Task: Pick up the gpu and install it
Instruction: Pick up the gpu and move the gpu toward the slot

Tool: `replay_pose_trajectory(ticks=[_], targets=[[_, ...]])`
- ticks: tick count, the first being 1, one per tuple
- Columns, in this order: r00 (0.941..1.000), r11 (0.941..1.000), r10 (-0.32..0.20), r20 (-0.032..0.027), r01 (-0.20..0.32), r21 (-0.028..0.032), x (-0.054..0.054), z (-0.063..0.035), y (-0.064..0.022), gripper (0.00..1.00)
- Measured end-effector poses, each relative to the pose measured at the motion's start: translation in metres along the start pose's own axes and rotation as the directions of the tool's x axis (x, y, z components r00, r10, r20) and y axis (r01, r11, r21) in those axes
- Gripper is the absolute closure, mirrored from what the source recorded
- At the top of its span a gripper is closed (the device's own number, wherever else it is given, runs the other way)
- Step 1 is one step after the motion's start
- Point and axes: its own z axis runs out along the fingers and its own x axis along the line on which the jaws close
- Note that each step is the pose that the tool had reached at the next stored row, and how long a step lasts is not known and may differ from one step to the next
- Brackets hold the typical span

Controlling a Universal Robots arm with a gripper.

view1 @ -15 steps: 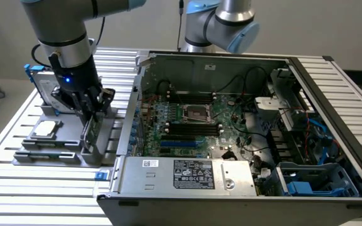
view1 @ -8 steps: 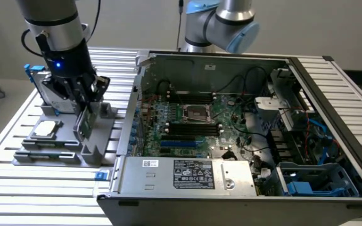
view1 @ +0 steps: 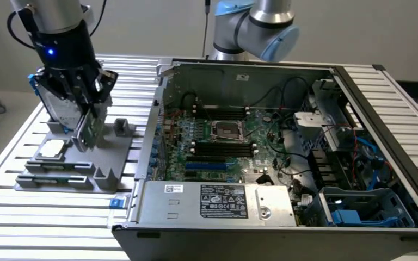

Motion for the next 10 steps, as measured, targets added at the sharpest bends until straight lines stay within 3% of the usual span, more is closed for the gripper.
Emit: replay_pose_trajectory(ticks=[7, 10], targets=[[1.0, 1.0, 0.0, 0.0001, 0.0, -0.0001, 0.001, -0.0321, 0.002, 0.74], [1.0, 1.0, 0.0, 0.0002, 0.0, 0.0, -0.004, -0.0458, 0.0025, 0.74]])
